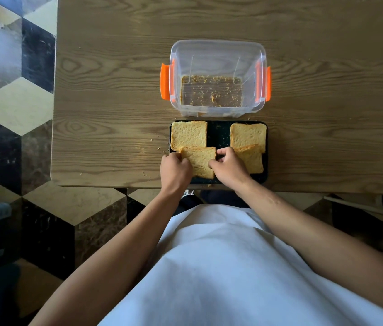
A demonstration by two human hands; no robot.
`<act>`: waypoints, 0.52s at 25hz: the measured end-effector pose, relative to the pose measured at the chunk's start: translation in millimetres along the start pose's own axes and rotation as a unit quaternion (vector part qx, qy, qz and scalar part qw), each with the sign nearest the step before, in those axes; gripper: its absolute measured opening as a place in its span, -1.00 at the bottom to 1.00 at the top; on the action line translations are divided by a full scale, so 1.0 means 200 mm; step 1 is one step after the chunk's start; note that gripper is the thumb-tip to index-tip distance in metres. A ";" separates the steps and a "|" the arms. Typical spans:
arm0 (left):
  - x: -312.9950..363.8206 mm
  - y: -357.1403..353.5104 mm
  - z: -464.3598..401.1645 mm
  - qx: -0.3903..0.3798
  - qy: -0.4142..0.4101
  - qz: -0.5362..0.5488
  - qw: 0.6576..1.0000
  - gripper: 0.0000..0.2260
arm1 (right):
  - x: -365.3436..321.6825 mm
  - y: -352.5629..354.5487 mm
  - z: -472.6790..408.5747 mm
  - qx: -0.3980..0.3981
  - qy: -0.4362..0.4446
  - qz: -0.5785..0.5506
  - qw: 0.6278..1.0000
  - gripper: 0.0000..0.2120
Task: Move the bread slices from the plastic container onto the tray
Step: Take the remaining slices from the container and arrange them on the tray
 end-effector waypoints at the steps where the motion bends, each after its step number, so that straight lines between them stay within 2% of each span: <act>1: -0.01 -0.01 0.01 -0.005 0.007 0.008 1.000 -0.68 | 0.01 0.01 0.01 0.004 0.000 0.005 1.000 -0.59; 9: -0.04 -0.04 0.03 -0.037 0.038 0.006 0.999 -0.71 | 0.05 0.01 0.03 0.003 -0.004 0.023 1.000 -0.52; 13: -0.04 -0.02 0.01 -0.015 0.019 -0.023 0.999 -0.83 | 0.04 -0.03 0.01 -0.011 -0.006 0.028 1.000 -0.49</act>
Point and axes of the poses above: each hand's wrist, its own z-axis away from the middle knuckle, its own y-axis out of the back of the hand, x = y × z, the point moved 6 cm from there along -z, towards the middle knuckle, and after that the axes turned 15 degrees about y, right-handed, at the moved point
